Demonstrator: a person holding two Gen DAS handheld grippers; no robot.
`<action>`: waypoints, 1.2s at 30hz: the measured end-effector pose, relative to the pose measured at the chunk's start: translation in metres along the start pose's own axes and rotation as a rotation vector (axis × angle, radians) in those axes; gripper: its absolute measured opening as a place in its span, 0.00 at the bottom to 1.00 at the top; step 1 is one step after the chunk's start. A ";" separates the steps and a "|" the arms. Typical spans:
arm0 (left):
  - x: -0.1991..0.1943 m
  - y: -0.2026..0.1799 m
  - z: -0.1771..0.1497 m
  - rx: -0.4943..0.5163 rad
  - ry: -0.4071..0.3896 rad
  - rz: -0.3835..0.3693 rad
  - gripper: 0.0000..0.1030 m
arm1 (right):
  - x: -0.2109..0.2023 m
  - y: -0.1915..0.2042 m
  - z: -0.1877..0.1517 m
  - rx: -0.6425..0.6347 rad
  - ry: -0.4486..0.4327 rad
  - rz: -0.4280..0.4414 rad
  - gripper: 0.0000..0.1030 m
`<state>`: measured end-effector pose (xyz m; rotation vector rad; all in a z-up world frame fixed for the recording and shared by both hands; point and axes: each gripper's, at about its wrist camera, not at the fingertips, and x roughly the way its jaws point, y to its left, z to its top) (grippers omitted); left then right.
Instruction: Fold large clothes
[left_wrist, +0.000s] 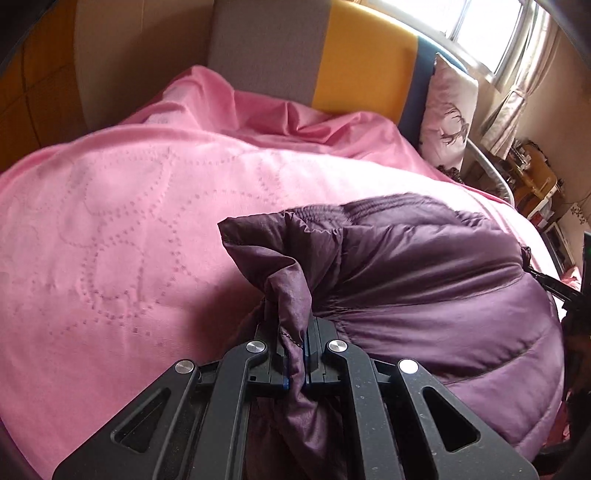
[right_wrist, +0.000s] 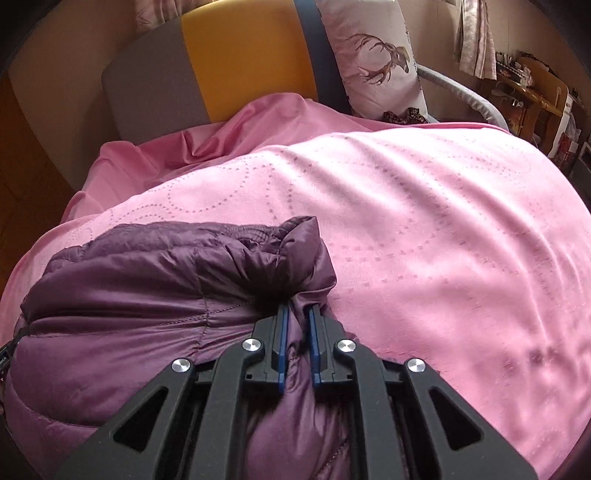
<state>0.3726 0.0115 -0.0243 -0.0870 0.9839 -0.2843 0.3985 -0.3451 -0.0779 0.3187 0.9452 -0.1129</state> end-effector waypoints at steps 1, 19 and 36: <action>0.006 0.000 -0.003 0.006 -0.002 0.005 0.04 | 0.004 -0.003 -0.005 0.007 -0.010 0.006 0.08; -0.102 -0.044 -0.045 0.002 -0.271 0.058 0.54 | -0.116 0.038 -0.039 -0.113 -0.190 0.187 0.66; -0.073 -0.038 -0.102 -0.079 -0.173 0.125 0.70 | -0.105 0.081 -0.114 -0.259 -0.073 0.088 0.86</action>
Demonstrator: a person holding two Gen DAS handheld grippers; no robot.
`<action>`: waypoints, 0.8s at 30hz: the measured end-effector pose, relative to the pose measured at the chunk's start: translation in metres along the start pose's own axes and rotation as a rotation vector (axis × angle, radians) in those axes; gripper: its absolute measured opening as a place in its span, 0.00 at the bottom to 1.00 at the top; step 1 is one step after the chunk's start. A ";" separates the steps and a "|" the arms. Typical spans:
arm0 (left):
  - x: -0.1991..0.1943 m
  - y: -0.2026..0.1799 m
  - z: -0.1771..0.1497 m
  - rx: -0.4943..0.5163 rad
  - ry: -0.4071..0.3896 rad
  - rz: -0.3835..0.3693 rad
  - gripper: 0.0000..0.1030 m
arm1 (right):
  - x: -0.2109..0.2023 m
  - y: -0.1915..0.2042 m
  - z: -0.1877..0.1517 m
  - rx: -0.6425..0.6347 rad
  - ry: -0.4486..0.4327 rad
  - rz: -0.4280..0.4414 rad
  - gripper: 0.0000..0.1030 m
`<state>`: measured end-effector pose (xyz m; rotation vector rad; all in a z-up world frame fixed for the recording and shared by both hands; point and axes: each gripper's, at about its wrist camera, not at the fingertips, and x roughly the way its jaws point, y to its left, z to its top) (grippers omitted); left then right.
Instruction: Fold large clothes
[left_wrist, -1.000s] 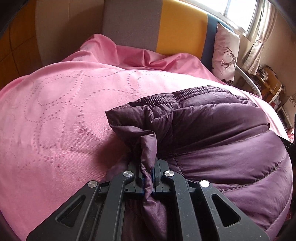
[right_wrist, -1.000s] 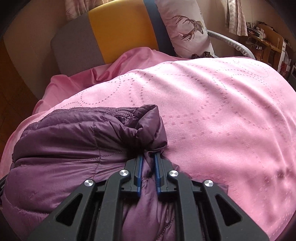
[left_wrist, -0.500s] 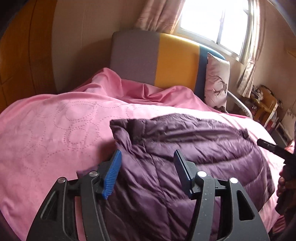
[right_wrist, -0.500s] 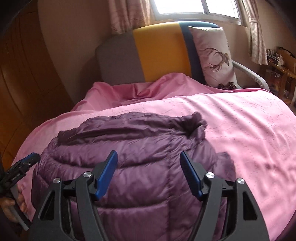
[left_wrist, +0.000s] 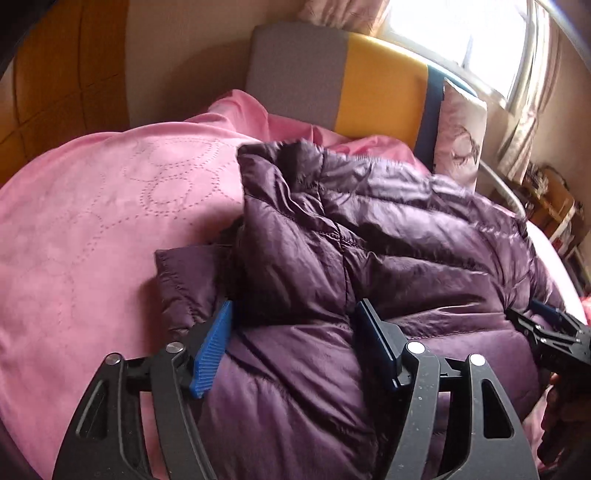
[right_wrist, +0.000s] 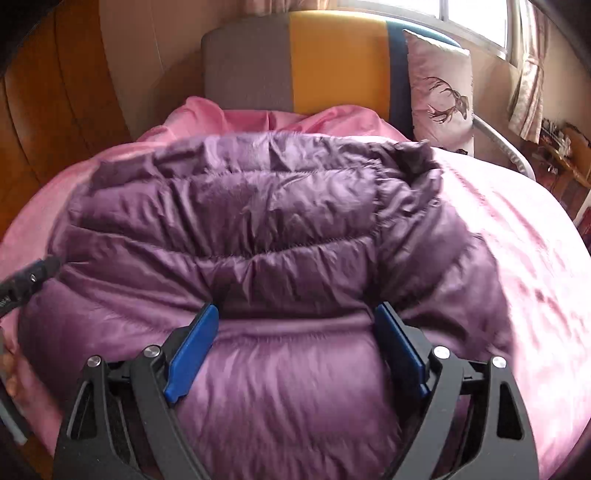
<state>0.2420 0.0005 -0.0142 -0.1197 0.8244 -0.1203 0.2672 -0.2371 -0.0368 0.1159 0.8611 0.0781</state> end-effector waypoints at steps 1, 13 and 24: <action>-0.010 0.004 -0.003 -0.018 -0.016 -0.012 0.75 | -0.015 -0.010 -0.004 0.032 -0.031 0.005 0.90; -0.019 0.080 -0.052 -0.388 0.046 -0.290 0.87 | -0.013 -0.120 -0.054 0.536 0.016 0.119 0.87; -0.035 0.075 -0.057 -0.309 0.088 -0.407 0.54 | -0.064 -0.114 -0.068 0.448 -0.007 0.214 0.23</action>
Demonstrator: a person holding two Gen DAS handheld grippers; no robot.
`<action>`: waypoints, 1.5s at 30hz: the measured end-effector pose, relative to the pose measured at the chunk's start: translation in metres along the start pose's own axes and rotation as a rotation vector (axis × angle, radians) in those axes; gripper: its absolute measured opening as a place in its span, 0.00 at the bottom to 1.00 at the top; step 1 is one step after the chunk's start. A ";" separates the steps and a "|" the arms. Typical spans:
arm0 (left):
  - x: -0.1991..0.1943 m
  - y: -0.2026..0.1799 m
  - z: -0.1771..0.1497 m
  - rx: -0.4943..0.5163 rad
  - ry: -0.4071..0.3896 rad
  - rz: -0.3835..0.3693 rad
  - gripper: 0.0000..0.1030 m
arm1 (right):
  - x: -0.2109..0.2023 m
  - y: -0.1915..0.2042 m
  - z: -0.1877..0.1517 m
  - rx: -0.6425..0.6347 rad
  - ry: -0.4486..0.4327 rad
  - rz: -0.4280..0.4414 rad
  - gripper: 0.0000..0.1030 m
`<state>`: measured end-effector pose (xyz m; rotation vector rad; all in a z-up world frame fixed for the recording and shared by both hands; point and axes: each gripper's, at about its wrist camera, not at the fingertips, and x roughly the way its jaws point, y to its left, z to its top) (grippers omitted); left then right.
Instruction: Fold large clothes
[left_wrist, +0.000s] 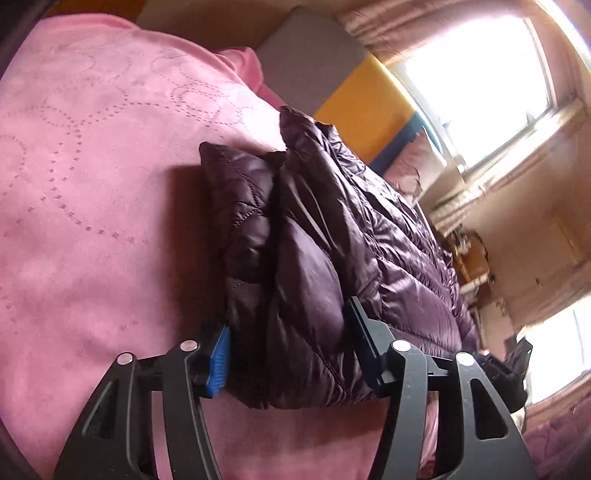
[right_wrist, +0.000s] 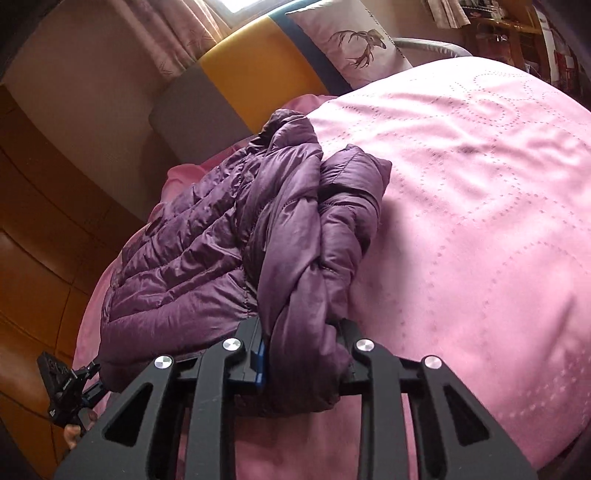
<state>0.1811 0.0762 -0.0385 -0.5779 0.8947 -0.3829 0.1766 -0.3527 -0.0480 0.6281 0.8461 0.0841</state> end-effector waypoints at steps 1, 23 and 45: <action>-0.003 -0.001 -0.003 0.014 0.009 -0.003 0.54 | -0.007 -0.003 -0.007 -0.008 0.011 0.000 0.23; -0.029 -0.127 0.012 0.284 -0.156 0.009 0.77 | -0.029 0.109 0.033 -0.250 -0.195 -0.139 0.80; 0.088 -0.099 -0.007 0.282 -0.102 0.224 0.77 | 0.124 0.071 0.034 -0.247 -0.060 -0.259 0.85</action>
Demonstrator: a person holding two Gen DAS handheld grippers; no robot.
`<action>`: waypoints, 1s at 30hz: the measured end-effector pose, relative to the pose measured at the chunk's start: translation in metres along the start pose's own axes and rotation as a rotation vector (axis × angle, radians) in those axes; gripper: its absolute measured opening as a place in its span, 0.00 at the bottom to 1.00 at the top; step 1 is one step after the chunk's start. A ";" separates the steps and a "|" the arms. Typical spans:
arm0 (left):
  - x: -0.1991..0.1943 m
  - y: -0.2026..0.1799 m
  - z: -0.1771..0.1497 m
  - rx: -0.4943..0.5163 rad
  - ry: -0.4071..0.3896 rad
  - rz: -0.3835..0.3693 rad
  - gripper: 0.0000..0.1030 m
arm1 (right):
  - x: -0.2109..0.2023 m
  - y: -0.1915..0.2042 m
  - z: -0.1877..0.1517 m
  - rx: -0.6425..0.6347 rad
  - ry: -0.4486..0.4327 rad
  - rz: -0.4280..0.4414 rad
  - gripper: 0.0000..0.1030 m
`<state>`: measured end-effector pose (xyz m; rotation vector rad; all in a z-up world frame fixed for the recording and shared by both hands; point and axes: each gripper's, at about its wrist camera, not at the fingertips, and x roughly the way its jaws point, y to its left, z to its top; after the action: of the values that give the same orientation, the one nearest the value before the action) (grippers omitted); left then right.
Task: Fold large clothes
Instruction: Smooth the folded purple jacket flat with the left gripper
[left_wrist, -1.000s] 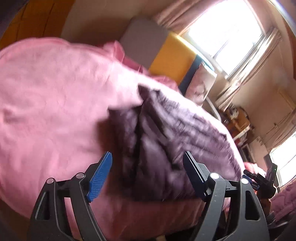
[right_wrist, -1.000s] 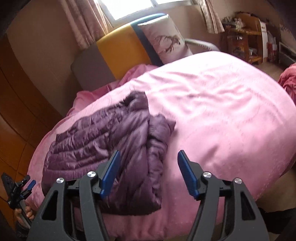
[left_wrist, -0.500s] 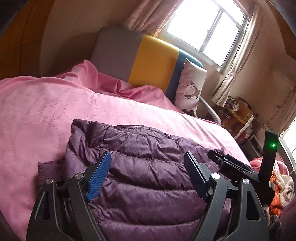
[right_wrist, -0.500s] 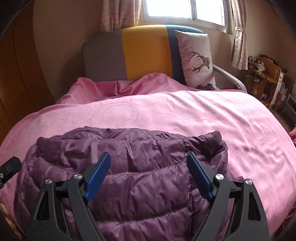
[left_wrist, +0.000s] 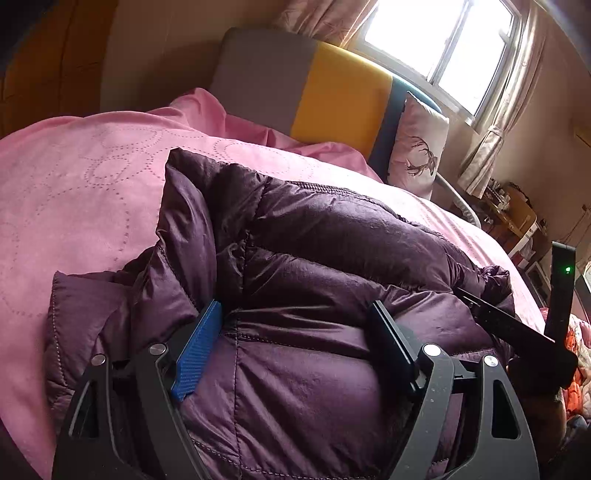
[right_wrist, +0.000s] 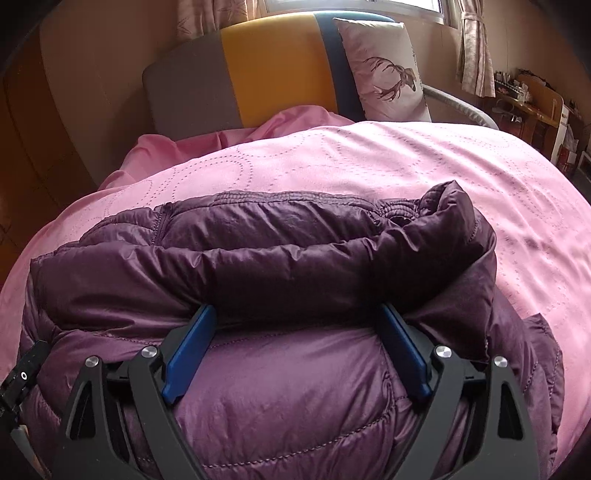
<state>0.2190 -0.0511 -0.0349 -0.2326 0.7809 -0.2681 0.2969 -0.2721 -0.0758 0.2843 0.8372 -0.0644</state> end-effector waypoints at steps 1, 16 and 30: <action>0.000 -0.001 -0.001 0.004 0.001 0.004 0.77 | -0.001 -0.003 0.000 0.000 0.002 0.000 0.85; -0.039 -0.045 0.004 0.092 -0.024 0.131 0.77 | -0.080 -0.026 -0.008 0.023 -0.045 0.016 0.91; -0.048 -0.098 -0.015 0.255 -0.025 0.076 0.77 | -0.134 -0.120 -0.070 0.188 -0.041 -0.032 0.92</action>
<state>0.1606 -0.1298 0.0163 0.0335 0.7211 -0.2895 0.1365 -0.3760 -0.0475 0.4446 0.7961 -0.1789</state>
